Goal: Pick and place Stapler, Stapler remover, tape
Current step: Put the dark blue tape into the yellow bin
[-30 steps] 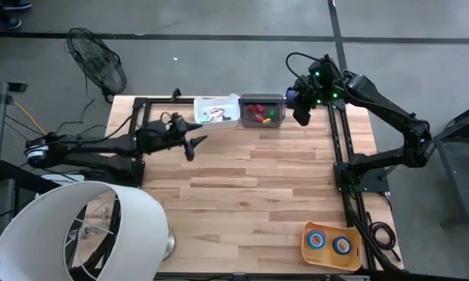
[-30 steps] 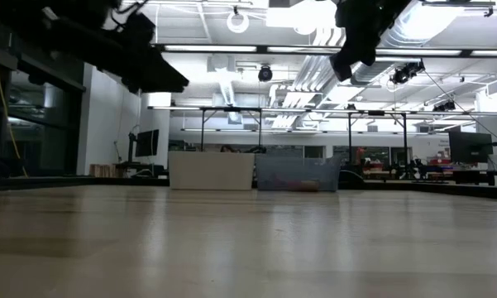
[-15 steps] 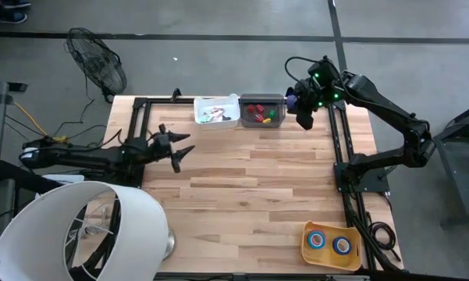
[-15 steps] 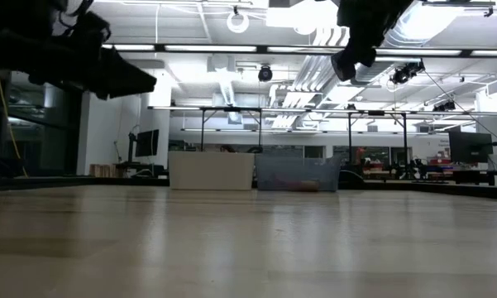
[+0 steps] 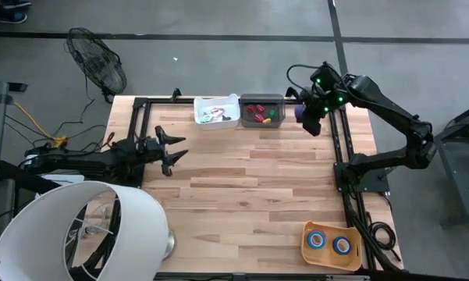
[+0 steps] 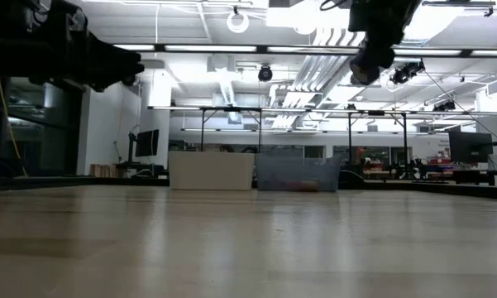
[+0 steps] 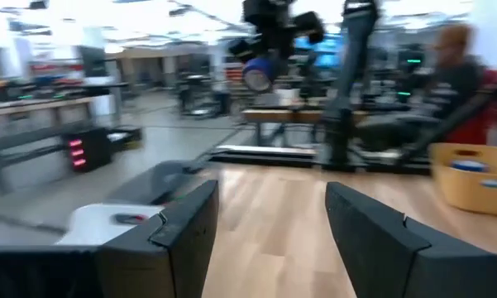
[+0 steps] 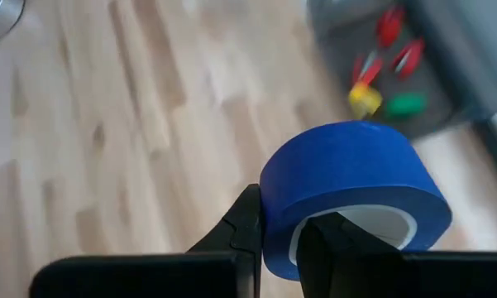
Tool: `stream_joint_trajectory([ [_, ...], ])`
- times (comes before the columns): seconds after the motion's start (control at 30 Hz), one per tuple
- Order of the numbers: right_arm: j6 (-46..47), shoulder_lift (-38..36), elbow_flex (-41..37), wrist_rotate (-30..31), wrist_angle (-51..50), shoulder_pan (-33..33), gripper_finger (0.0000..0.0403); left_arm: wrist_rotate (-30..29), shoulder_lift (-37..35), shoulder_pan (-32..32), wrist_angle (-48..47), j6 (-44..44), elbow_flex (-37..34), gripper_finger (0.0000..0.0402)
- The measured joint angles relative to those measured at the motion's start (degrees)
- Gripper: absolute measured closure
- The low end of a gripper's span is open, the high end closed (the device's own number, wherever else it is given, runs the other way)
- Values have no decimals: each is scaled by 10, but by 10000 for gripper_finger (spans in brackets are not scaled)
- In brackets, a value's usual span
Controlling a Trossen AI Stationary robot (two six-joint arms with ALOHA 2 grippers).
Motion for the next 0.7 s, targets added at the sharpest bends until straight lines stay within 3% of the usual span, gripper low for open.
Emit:
stream_joint_trajectory([
  [0.17, 40, -9, 0, 6, -105, 38, 369, 78, -15, 0, -1, 3, -1, 181],
  [0.27, 101, -21, 0, 10, -151, 79, 369, 91, -18, 0, -3, 3, -2, 181],
  [0.5, 364, -65, 0, 24, -193, 217, 369, 122, -18, 0, -19, 8, -2, 181],
  [0.7, 609, -90, 0, 101, -194, 389, 369, 159, -18, 0, -25, 9, -2, 181],
])
